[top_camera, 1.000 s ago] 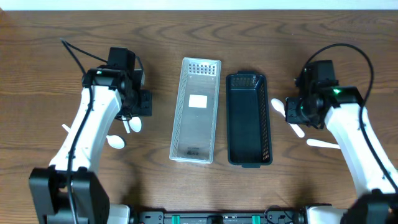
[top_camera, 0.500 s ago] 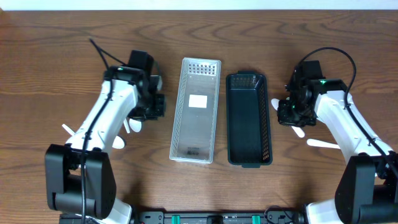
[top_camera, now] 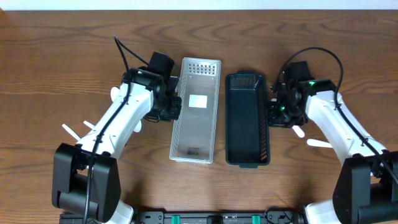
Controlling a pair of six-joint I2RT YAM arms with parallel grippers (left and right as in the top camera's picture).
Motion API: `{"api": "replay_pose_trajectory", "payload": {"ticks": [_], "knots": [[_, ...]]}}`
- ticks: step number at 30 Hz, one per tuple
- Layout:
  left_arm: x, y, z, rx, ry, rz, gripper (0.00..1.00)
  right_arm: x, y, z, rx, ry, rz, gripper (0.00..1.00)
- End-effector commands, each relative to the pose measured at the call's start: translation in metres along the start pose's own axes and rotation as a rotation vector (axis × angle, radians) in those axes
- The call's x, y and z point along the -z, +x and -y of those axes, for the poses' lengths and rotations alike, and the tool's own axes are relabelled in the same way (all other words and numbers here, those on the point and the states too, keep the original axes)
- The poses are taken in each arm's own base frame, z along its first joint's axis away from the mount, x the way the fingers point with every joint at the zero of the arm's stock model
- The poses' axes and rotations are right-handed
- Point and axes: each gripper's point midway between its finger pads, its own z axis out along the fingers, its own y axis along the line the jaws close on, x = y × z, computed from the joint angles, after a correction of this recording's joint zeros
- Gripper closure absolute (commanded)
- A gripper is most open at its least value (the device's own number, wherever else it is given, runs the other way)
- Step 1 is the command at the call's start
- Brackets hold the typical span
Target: Pack container
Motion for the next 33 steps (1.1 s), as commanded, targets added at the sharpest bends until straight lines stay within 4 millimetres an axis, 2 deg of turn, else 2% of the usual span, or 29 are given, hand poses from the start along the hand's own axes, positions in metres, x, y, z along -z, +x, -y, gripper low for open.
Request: {"api": "replay_pose_trajectory", "payload": {"ticks": [1, 10, 23, 27, 33], "knots": [[0.0, -0.003, 0.002, -0.014, 0.003, 0.004, 0.94, -0.003, 0.001, -0.01, 0.037, -0.02, -0.01, 0.86], [-0.003, 0.002, 0.006, -0.026, 0.003, -0.012, 0.94, -0.003, 0.001, -0.013, 0.046, -0.02, -0.01, 0.85], [-0.008, 0.009, 0.027, -0.094, 0.007, -0.024, 0.94, -0.003, 0.001, -0.013, 0.047, -0.02, -0.008, 0.85], [-0.007, 0.004, 0.014, -0.089, -0.043, -0.008, 0.94, -0.003, 0.001, -0.011, 0.045, -0.01, -0.006, 0.85], [0.003, -0.004, -0.015, -0.032, -0.111, 0.033, 0.88, 0.001, -0.006, 0.018, -0.006, 0.121, 0.026, 0.77]]}}
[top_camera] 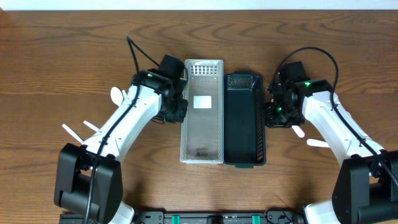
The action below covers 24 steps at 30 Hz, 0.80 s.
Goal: Pack container
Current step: 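Lift both grippers away from the baskets toward the utensils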
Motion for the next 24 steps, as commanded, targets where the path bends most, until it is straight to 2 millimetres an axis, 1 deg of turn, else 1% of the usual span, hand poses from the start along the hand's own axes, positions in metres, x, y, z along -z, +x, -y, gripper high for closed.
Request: {"api": "replay_pose_trajectory", "payload": {"ticks": [1, 2, 4, 6, 7, 8, 10, 12, 13, 14, 15, 16, 18, 19, 24], "knots": [[0.007, -0.003, -0.023, 0.035, -0.051, 0.029, 0.84, 0.004, -0.007, 0.023, -0.036, 0.107, 0.024, 0.73], [0.011, -0.006, -0.029, 0.052, -0.052, 0.048, 0.73, 0.008, -0.009, 0.031, -0.05, 0.135, 0.033, 0.68], [0.021, -0.01, -0.037, 0.077, -0.054, 0.085, 0.59, 0.017, -0.014, 0.04, -0.069, 0.168, 0.05, 0.54], [0.034, -0.014, -0.047, 0.105, -0.057, 0.126, 0.53, 0.03, -0.02, 0.047, -0.086, 0.194, 0.068, 0.46], [0.04, -0.015, -0.051, 0.117, -0.058, 0.145, 0.5, 0.036, -0.023, 0.05, -0.093, 0.204, 0.073, 0.4], [0.047, -0.016, -0.055, 0.131, -0.06, 0.167, 0.46, 0.045, -0.025, 0.052, -0.1, 0.213, 0.077, 0.31], [0.063, -0.017, -0.064, 0.158, -0.065, 0.216, 0.36, 0.062, -0.032, 0.052, -0.093, 0.213, 0.091, 0.21], [0.079, -0.016, -0.071, 0.18, -0.07, 0.263, 0.34, 0.078, -0.038, 0.051, -0.08, 0.213, 0.106, 0.13], [0.088, -0.015, -0.074, 0.189, -0.073, 0.287, 0.28, 0.086, -0.04, 0.051, -0.075, 0.213, 0.113, 0.08], [0.095, -0.013, -0.076, 0.197, -0.075, 0.307, 0.2, 0.093, -0.042, 0.051, -0.069, 0.213, 0.119, 0.05], [0.104, -0.011, -0.079, 0.215, -0.076, 0.334, 0.13, 0.101, -0.044, 0.05, -0.054, 0.214, 0.125, 0.02], [0.111, -0.009, -0.08, 0.234, -0.076, 0.353, 0.09, 0.106, -0.045, 0.05, -0.037, 0.215, 0.129, 0.01], [0.126, -0.005, -0.083, 0.275, -0.075, 0.395, 0.06, 0.114, -0.048, 0.05, 0.028, 0.218, 0.134, 0.01], [0.132, -0.003, -0.084, 0.287, -0.075, 0.411, 0.02, 0.116, -0.049, 0.049, 0.076, 0.222, 0.131, 0.01], [0.161, 0.014, -0.106, 0.488, -0.128, 0.499, 0.02, 0.113, -0.051, 0.049, 0.297, 0.236, 0.111, 0.01]]}}
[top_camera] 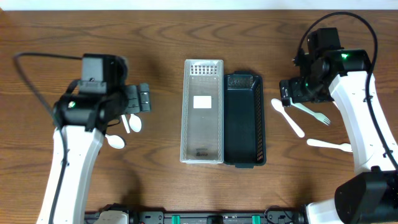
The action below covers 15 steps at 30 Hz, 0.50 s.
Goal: Pack container
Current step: 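Lift both grippers away from the baskets toward the utensils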
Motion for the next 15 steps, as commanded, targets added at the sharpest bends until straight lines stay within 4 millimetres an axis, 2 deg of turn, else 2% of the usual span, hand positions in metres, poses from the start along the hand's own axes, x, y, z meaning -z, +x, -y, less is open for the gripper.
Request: {"api": "replay_pose_trajectory", "payload": {"ticks": [1, 4, 8, 15], "knots": [[0.02, -0.006, -0.024, 0.176, -0.089, 0.072, 0.02, 0.001, -0.008, 0.005, 0.196, 0.017, 0.032, 0.01], [0.031, -0.003, -0.04, 0.299, -0.143, 0.101, 0.02, -0.009, -0.022, 0.005, 0.251, 0.025, 0.066, 0.01], [0.032, -0.001, -0.043, 0.326, -0.149, 0.098, 0.02, -0.027, -0.029, 0.005, 0.313, 0.023, 0.05, 0.01], [0.029, -0.001, -0.052, 0.325, -0.199, 0.097, 0.02, -0.076, -0.024, 0.003, 0.364, -0.007, -0.077, 0.01]]}}
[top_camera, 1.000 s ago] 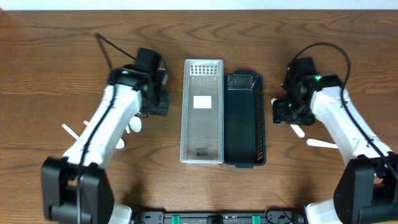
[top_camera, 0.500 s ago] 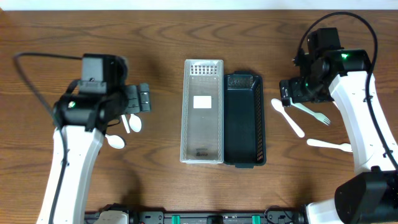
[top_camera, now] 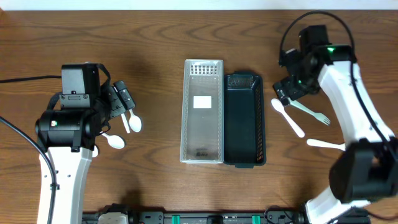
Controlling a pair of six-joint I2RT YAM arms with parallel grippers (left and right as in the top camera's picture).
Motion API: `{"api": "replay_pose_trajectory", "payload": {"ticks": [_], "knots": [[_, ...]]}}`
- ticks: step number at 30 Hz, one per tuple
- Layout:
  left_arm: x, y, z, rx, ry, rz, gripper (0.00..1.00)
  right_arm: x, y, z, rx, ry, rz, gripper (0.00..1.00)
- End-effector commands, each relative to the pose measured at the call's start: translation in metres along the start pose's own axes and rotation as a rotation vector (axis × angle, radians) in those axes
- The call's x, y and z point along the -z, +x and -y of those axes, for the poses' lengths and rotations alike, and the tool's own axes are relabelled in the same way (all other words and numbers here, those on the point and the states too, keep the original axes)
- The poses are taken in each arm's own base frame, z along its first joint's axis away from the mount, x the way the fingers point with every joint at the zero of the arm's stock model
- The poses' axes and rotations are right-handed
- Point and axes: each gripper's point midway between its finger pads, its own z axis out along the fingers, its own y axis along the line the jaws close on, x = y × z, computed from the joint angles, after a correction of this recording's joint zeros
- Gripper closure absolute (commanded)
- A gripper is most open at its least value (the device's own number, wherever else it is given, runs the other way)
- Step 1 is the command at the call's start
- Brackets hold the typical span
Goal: Pack container
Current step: 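Lift both grippers away from the baskets toward the utensils, then lower the right gripper over the white spoon and close on it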
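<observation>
A clear mesh basket (top_camera: 204, 134) and a dark green basket (top_camera: 245, 134) stand side by side, touching, at the table's middle; both look empty apart from a label in the clear one. My left gripper (top_camera: 123, 98) hangs open over the handles of two white spoons (top_camera: 133, 122) (top_camera: 114, 141) on the left. My right gripper (top_camera: 285, 93) appears open just above the bowl end of a white spoon (top_camera: 291, 121) on the right. Beside that spoon lie two white forks (top_camera: 312, 112) (top_camera: 326, 144).
The wooden table (top_camera: 186, 37) carries nothing else. The arm bases (top_camera: 205, 218) sit along the near edge. The left arm's cable (top_camera: 25, 79) trails off to the left.
My left arm has drawn back a little to the left and now leans over the spoons. My right gripper has stayed near the spoon's bowl while its arm has swung to a new pose.
At first the two baskets stood apart with a gripper at each outer side. Then they stood pressed together, grippers still against them. After that both arms were out over the cutlery on either side, where they are now.
</observation>
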Motion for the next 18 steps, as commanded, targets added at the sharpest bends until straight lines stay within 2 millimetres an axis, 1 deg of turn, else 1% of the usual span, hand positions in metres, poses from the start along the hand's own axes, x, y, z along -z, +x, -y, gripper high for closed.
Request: {"api": "replay_pose_trajectory", "payload": {"ticks": [1, 4, 8, 11, 18], "knots": [[-0.001, -0.006, -0.011, 0.022, -0.065, 0.021, 0.02, -0.026, 0.005, 0.001, 0.041, -0.018, -0.062, 0.01], [-0.002, -0.006, -0.013, 0.021, -0.076, 0.022, 0.02, -0.041, 0.007, -0.001, 0.044, -0.034, -0.098, 0.01], [-0.002, -0.006, -0.013, 0.021, -0.076, 0.022, 0.02, -0.053, 0.006, -0.007, 0.04, -0.069, -0.111, 0.01], [-0.002, -0.006, -0.013, 0.021, -0.076, 0.022, 0.02, -0.058, 0.005, -0.013, 0.038, -0.106, -0.112, 0.01], [-0.002, -0.006, -0.013, 0.021, -0.077, 0.022, 0.02, -0.067, 0.004, -0.016, 0.037, -0.128, -0.117, 0.01]]}}
